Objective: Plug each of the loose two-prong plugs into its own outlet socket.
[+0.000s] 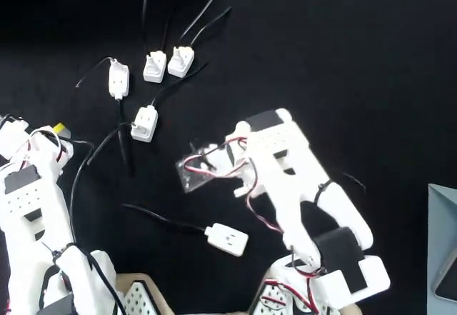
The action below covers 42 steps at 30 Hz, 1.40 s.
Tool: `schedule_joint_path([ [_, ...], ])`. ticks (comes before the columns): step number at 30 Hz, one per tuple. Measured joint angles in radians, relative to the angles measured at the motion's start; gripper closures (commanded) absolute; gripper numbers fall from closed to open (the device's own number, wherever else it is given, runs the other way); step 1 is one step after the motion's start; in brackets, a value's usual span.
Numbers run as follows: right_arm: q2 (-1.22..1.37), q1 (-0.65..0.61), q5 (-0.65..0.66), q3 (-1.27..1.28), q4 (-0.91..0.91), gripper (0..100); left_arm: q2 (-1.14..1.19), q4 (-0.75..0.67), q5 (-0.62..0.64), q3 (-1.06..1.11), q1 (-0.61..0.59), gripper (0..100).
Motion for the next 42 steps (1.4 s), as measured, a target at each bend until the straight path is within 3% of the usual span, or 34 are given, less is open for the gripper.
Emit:
schedule_joint_path([
  [5, -0.031, -0.017, 0.015, 0.0, -0.003, 98.2, 0.0, 0.0, 0.0, 0.0, 0.0, 76],
  [11, -0.196, -0.017, -0.051, 0.0, 0.063, 83.7, 0.0, 0.0, 0.0, 0.0, 0.0, 76],
  [21, -0.405, -0.017, -0.18, 0.038, 0.089, 82.5, 0.0, 0.0, 0.0, 0.0, 0.0, 76],
  [28, -0.445, 0.064, -0.523, 0.044, 0.06, 82.8, 0.0, 0.0, 0.0, 0.0, 0.0, 76],
  [37, -0.448, 0.153, -1.191, 0.11, 0.051, 82.7, 0.0, 0.0, 0.0, 0.0, 0.0, 76],
  [42, -0.453, 0.153, -1.27, 0.114, 0.051, 82.8, 0.0, 0.0, 0.0, 0.0, 0.0, 76],
])
